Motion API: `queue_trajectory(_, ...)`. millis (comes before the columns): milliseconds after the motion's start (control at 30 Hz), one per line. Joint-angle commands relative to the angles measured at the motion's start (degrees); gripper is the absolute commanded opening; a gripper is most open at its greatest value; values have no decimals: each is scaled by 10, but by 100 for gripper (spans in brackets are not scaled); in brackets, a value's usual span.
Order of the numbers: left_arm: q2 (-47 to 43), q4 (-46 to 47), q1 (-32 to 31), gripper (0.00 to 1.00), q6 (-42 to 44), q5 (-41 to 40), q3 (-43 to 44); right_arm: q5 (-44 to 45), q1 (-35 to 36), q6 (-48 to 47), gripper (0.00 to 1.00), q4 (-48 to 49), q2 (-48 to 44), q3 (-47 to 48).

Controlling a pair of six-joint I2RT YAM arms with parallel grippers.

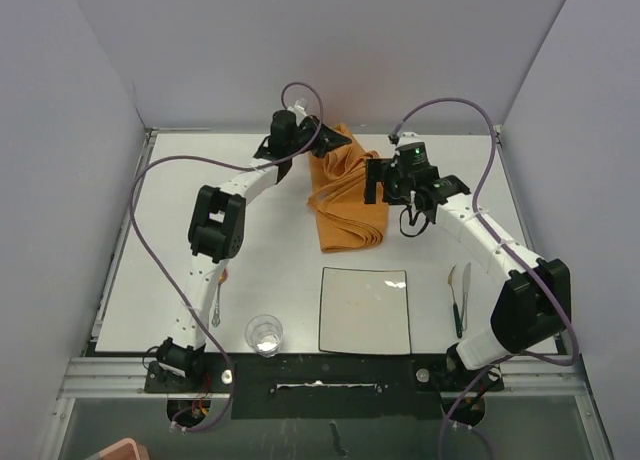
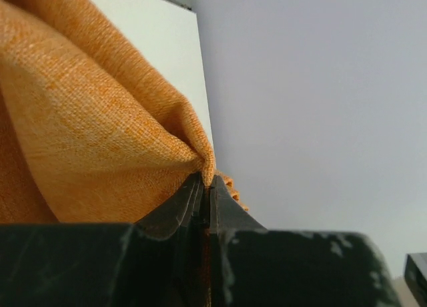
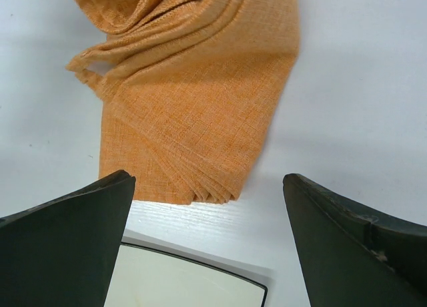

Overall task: Set the dinner table for one person
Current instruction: Flatten out the napkin at the center of the board.

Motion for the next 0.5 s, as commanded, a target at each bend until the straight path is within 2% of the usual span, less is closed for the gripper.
queue_trajectory(0, 54, 101, -24, 0, -73, 5, 14, 11, -3, -9, 100, 38, -36, -14)
queue_trajectory(100, 94, 151, -39, 0, -116, 14, 56, 1, -3, -10, 100, 40, -42, -20)
queue_trajectory(233, 106, 213, -54, 15, -131, 19, 69, -4, -2, -14, 100, 43, -46, -25)
queue_trajectory(367, 103, 284, -55, 22, -156, 38, 60, -9, 0, -17, 100, 48, -48, -29)
queue_trajectory(433, 97, 297, -56, 31, -152, 56, 70, -9, 0, -17, 100, 48, -49, -29)
queue_trajectory(467, 93, 299, -57, 40, -147, 66, 75, -10, -1, -17, 100, 48, -50, -28)
